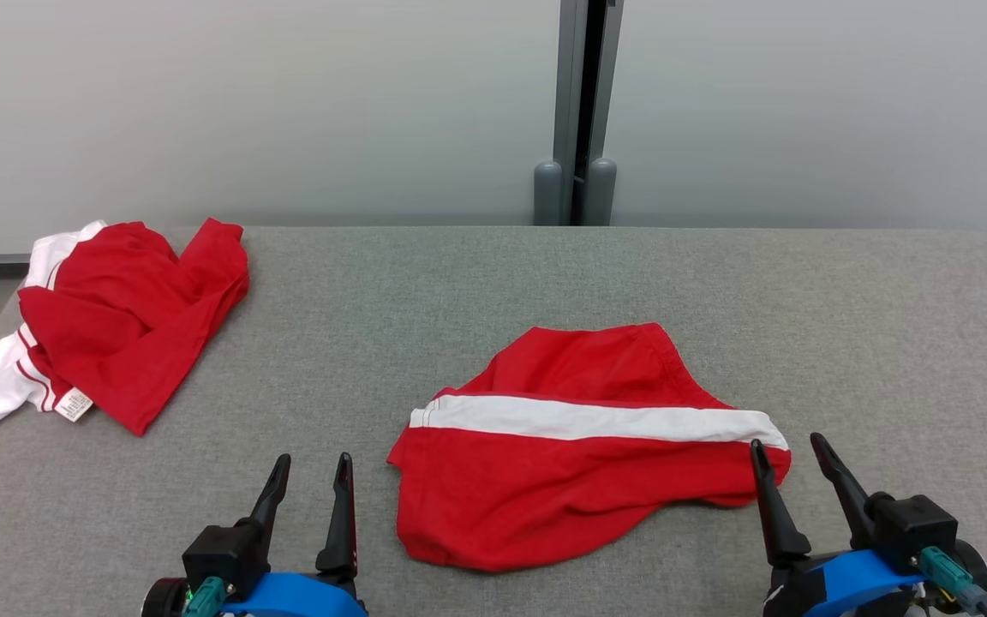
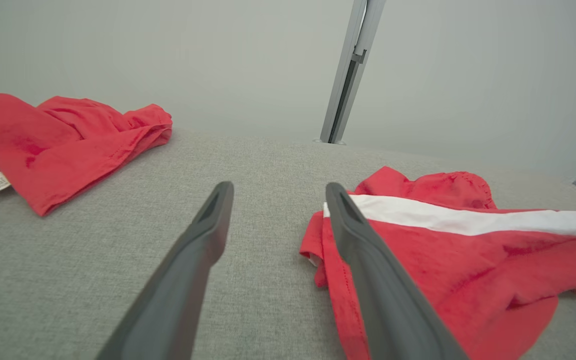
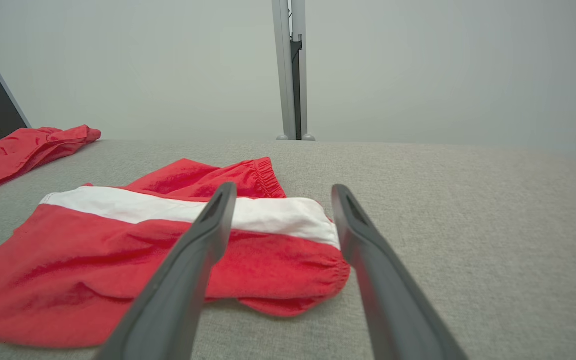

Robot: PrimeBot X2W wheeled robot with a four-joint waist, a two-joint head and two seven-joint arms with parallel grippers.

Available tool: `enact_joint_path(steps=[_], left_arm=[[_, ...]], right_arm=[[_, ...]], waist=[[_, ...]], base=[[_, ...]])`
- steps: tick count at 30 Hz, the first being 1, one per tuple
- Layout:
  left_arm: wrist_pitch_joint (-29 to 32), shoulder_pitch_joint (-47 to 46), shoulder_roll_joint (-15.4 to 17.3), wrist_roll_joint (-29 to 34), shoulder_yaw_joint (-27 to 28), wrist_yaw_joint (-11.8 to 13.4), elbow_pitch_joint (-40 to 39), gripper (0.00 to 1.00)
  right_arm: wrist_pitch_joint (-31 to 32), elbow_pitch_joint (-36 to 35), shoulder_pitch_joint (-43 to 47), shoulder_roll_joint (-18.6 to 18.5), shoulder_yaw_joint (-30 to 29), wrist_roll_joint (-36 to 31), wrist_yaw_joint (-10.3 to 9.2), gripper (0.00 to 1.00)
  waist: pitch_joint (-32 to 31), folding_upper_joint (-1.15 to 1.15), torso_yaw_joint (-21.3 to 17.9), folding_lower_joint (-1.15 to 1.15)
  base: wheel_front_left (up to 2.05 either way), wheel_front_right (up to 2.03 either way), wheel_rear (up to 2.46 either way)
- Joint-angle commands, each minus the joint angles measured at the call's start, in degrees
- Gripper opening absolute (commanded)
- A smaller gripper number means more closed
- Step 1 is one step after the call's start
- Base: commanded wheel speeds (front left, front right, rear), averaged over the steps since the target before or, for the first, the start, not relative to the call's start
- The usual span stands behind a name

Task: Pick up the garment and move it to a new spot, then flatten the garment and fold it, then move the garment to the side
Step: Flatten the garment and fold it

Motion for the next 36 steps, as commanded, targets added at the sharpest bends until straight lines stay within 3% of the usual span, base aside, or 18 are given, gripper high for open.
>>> enact_joint_path(steps=[1,13,18,22,23,24,30,36], left_arm=[[-0.3,0.2,0.0,0.2,0.2,0.1,0.1,1.0],[-0.3,-0.6,0.0,0.6,0.9,0.0,-0.2,1.0],[-0.3,-1.0,0.0,0.6,0.9,0.1,-0.7,1.0],[-0.3,-1.6,0.0,0.8,0.7,0.0,-0.9,1.0],[-0.3,-2.5,0.0,0.6,0.1,-0.3,-0.6,1.0],[-0.3,-2.7,0.0,0.5,0.1,-0.3,-0.6,1.0],[-0.3,-3.5,0.0,0.7,0.2,-0.3,-0.3,1.0],[-0.3,-3.7,0.0,0.9,0.5,-0.4,-0.3,1.0]], right_arm=[[-0.2,-0.2,0.5,0.0,-0.4,0.0,0.0,1.0],[0.1,1.7,-1.7,0.0,-2.4,-0.9,0.0,1.0],[5.5,1.3,-4.9,-0.1,-4.8,-1.1,0.0,1.0],[13.8,0.1,-7.8,-4.2,-6.6,-0.9,0.0,1.0],[25.9,1.1,-9.7,-9.8,-3.7,2.2,0.0,1.0],[27.7,1.1,-10.0,-10.7,-2.6,3.4,0.0,1.0],[34.1,0.0,-10.6,-14.8,4.2,10.3,0.0,1.0],[36.6,-1.2,-11.1,-17.1,8.8,14.4,0.0,1.0]], waist=[[0.1,0.0,0.0,0.0],[0.8,0.0,0.2,0.0],[1.8,0.0,0.1,0.0],[2.8,0.0,0.2,0.0],[4.1,0.0,1.1,0.0],[4.3,0.0,1.3,0.0],[5.3,0.0,2.1,0.0],[5.7,0.0,2.5,0.0]], base=[[0.0,0.0,0.0],[0.0,0.0,0.0],[0.0,0.0,0.0],[0.0,0.0,0.0],[0.0,0.0,0.0],[0.0,0.0,0.0],[0.0,0.0,0.0],[0.0,0.0,0.0]])
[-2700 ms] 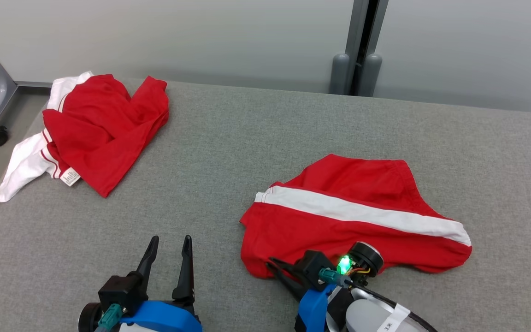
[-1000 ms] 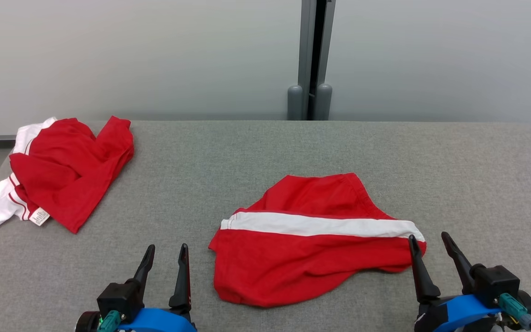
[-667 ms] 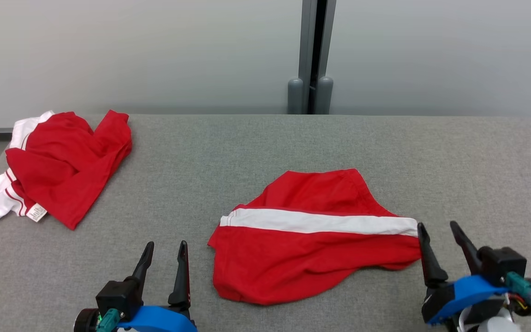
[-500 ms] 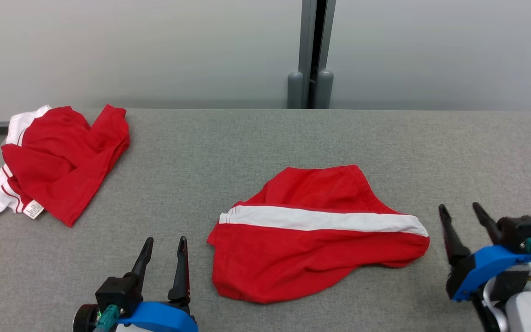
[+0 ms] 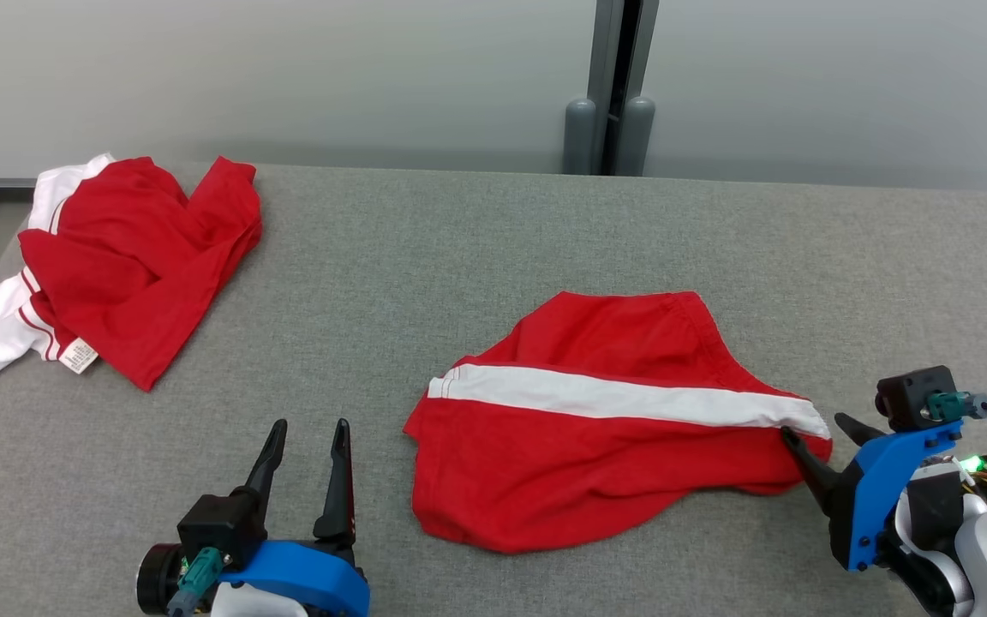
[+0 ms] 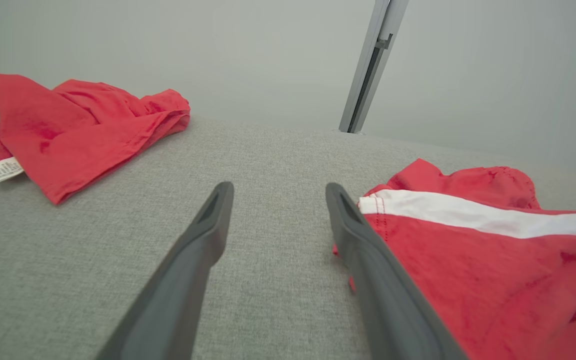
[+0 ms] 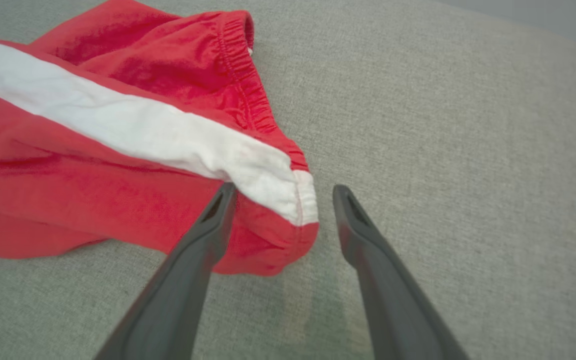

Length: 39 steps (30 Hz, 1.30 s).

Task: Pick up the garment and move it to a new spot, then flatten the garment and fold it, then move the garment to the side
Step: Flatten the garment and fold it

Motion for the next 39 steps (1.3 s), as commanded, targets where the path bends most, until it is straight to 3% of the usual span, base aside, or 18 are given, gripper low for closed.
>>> enact_joint_path(steps=[1,11,13,15,18,27,35,39], left_arm=[[-0.3,-0.8,0.0,0.3,0.2,-0.1,-0.1,1.0],[-0.3,-1.3,0.0,0.4,0.1,-0.1,0.1,1.0],[-0.3,-1.4,0.0,0.4,-0.1,-0.1,0.1,1.0],[-0.3,-1.4,0.0,0.4,-0.1,0.0,0.0,1.0],[-0.3,-1.3,0.0,0.4,-0.1,0.1,-0.1,1.0],[1.2,-5.9,0.0,-2.3,-4.4,-1.7,3.4,1.0],[14.6,-14.1,0.2,-10.3,-11.8,-2.7,8.7,1.0],[20.8,-17.3,2.1,-15.0,-14.9,-2.6,10.9,1.0]], right_arm=[[0.7,0.0,-1.1,-0.5,1.0,0.9,0.0,1.0],[3.6,5.2,-5.2,-1.9,4.2,5.3,0.0,1.0],[3.5,6.3,-5.8,-2.3,4.7,5.9,0.0,0.49],[3.3,7.1,-6.2,-2.4,5.1,6.7,0.0,0.35],[2.3,8.2,-6.9,-2.8,5.4,7.5,0.0,0.0],[-1.4,7.8,-6.6,-3.1,7.3,7.7,0.0,0.0],[-3.1,7.4,-6.5,-2.8,10.0,6.0,0.0,0.0],[-3.7,7.7,-6.9,-2.3,11.5,5.9,0.0,0.0]], waist=[[0.1,0.0,0.1,0.0],[0.6,0.0,0.5,0.0],[0.7,0.0,0.7,0.0],[0.7,0.0,0.9,0.0],[0.8,0.0,0.9,0.0],[0.9,0.0,0.1,0.0],[1.5,0.0,-1.5,0.0],[2.0,0.0,-2.5,0.0]], base=[[0.0,0.0,0.0],[0.0,0.0,0.0],[0.0,0.0,0.0],[0.0,0.0,0.0],[0.0,0.0,0.0],[0.0,0.0,0.0],[0.0,0.0,0.0],[0.0,0.0,0.0]])
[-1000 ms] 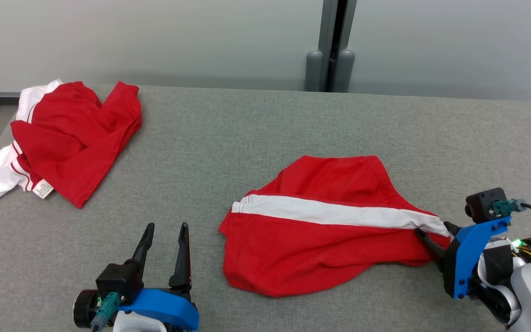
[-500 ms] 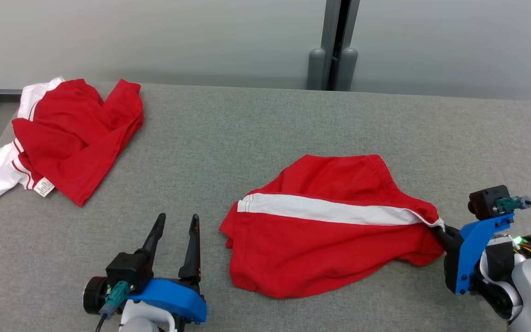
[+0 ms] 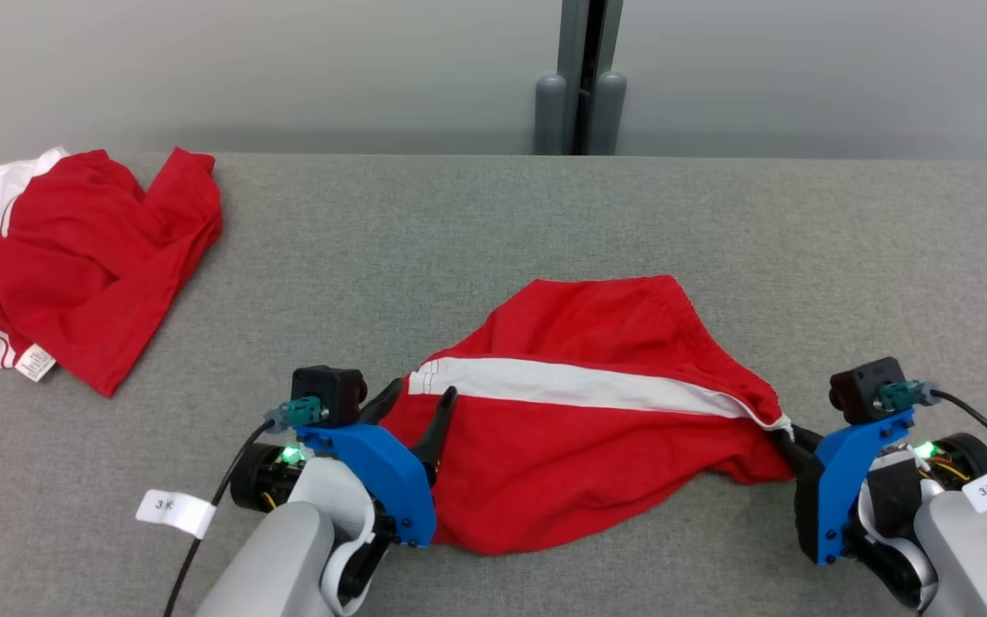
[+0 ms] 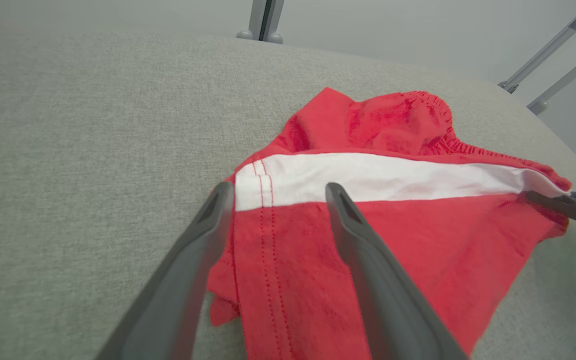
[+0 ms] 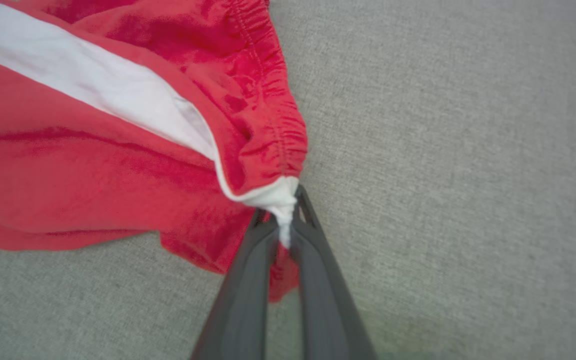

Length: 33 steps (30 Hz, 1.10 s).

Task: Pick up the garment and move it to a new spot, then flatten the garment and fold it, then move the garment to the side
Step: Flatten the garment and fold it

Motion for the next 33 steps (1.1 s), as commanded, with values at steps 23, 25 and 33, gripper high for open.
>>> enact_joint_path(steps=[23,25,33], left_arm=[[8.2,-8.6,4.7,-15.6,-8.2,-0.1,0.9,1.0],[8.2,-8.9,4.9,-16.4,-8.7,-0.1,0.8,1.0],[5.4,-10.2,5.5,-18.4,-8.9,-0.1,2.2,0.37]], right_arm=[[-3.9,3.0,-3.4,0.9,5.1,1.4,0.0,0.0],[-4.2,3.2,-3.8,0.9,5.4,1.6,0.0,0.0],[-5.2,4.2,-4.7,1.0,6.3,2.0,0.0,0.0]], waist=[[1.7,0.0,-3.8,0.0],[1.8,0.0,-4.0,0.0],[2.6,0.0,-4.8,0.0]], base=[[0.0,0.0,0.0],[0.0,0.0,0.0],[0.0,0.0,0.0]])
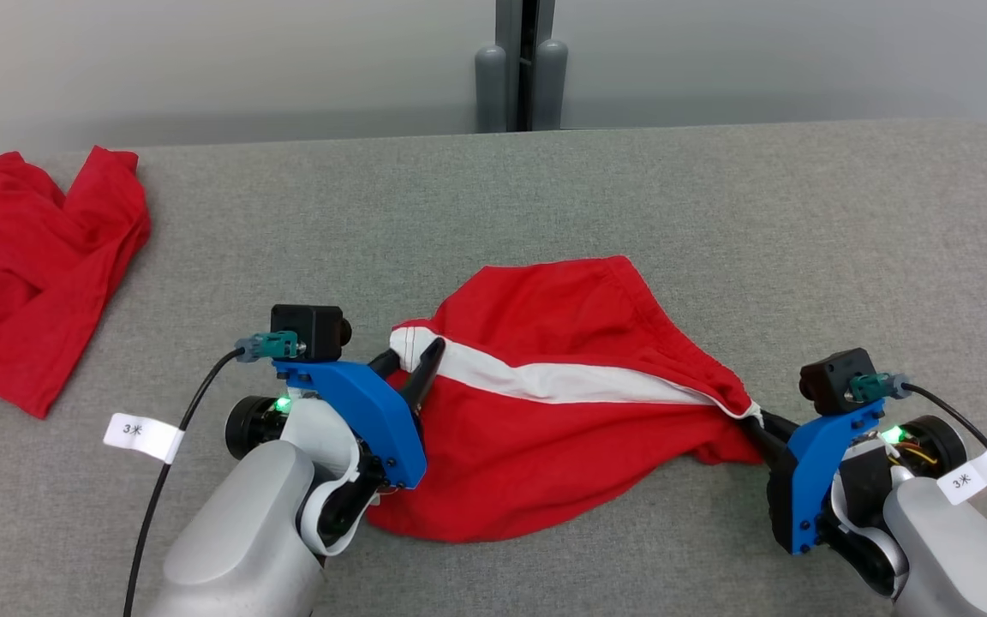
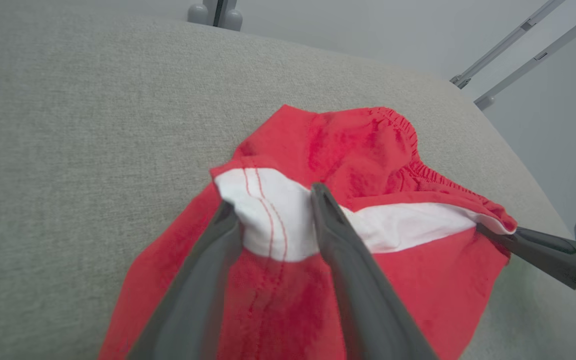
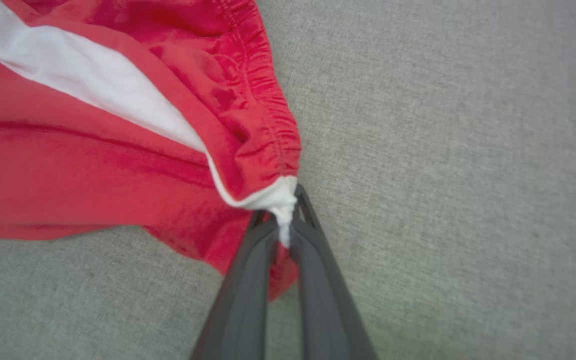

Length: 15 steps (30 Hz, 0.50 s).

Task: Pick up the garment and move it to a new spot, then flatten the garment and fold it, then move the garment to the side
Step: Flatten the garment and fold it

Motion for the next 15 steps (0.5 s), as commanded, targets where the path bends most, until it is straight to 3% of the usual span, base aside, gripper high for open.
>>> enact_joint_path(steps=[1,9,15], left_arm=[[-0.7,-1.0,0.3,-0.5,-0.3,-0.1,0.5,0.22],[-3.9,-1.8,0.8,-0.9,-1.3,-0.1,0.5,0.0],[-7.2,-1.5,1.6,-1.4,-2.7,-0.1,-2.3,0.0]], right_arm=[[-0.5,0.4,-0.8,0.2,0.2,0.5,0.0,0.0],[-1.7,1.1,-1.2,-0.2,0.0,0.8,0.0,0.0],[-4.2,0.5,-0.8,-0.4,-1.4,0.9,0.0,0.0]], waist=[[0.1,0.0,-0.1,0.0],[-0.1,0.0,-0.1,0.0],[-1.0,0.0,0.2,0.0]], base=[[0.0,0.0,0.0],[0.0,0.0,0.0],[0.0,0.0,0.0]])
